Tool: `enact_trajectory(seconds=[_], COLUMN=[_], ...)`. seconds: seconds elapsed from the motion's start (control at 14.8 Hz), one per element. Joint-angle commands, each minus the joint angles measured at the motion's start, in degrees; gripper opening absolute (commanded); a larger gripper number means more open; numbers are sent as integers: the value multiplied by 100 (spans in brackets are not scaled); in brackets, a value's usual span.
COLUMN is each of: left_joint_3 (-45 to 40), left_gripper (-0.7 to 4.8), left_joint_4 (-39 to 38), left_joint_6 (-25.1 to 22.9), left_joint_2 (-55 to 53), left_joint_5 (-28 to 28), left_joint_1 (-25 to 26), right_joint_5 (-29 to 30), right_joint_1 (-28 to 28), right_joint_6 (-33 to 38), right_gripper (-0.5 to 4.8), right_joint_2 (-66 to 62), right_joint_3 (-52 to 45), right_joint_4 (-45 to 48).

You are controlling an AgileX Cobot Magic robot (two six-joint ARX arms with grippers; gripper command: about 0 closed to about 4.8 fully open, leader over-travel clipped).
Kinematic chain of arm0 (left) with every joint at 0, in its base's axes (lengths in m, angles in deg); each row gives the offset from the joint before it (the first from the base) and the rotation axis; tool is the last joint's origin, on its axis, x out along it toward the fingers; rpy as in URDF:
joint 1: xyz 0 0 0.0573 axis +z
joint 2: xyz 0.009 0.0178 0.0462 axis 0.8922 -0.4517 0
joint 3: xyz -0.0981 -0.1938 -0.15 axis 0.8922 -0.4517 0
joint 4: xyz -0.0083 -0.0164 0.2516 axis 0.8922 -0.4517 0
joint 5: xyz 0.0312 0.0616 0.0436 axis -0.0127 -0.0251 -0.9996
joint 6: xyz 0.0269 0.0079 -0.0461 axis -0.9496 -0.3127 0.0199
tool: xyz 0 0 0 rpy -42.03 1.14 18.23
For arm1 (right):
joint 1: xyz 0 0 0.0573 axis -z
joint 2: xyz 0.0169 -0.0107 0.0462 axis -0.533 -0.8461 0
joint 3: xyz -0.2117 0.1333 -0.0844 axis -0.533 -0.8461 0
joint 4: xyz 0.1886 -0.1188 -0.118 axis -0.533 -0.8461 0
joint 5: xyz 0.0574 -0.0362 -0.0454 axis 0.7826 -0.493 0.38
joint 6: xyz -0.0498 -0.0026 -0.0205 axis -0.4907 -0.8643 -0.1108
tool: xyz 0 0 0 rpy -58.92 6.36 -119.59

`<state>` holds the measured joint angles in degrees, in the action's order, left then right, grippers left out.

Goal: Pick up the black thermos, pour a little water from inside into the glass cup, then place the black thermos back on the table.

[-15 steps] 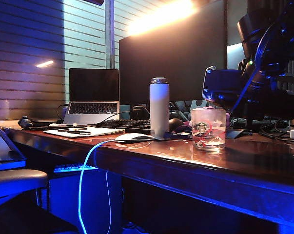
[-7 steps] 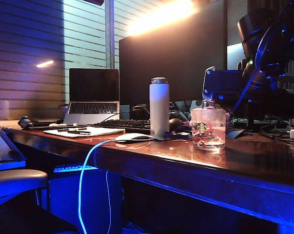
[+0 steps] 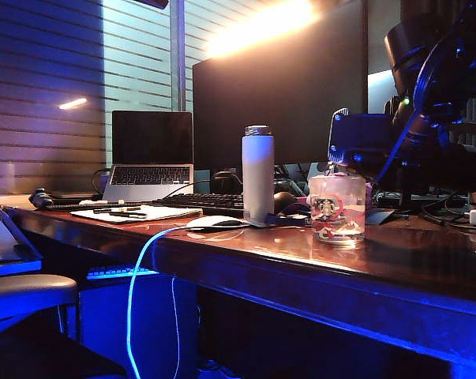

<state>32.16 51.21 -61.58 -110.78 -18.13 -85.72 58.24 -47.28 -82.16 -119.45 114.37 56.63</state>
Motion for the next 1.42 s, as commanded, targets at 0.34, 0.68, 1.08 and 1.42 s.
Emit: enact_trajectory(seconds=[0.34, 0.68, 1.08, 1.42], left_joint_3=[28, 28, 28, 28], left_gripper=[-4, -4, -4, -4], left_joint_4=[48, 48, 48, 48], left_joint_6=[33, 33, 33, 33], left_joint_2=[15, 15, 15, 15], left_joint_5=[22, 24, 22, 22], left_joint_1=[-4, -4, -4, -4], right_joint_5=[-76, -70, 79, 428], right_joint_1=[-2, -2, -2, -4], right_joint_6=[-46, -146, 544, 1541], right_gripper=[54, 54, 53, 53], right_joint_2=[72, 72, 72, 72], right_joint_3=[79, 79, 79, 76], right_joint_4=[415, 415, 411, 387])
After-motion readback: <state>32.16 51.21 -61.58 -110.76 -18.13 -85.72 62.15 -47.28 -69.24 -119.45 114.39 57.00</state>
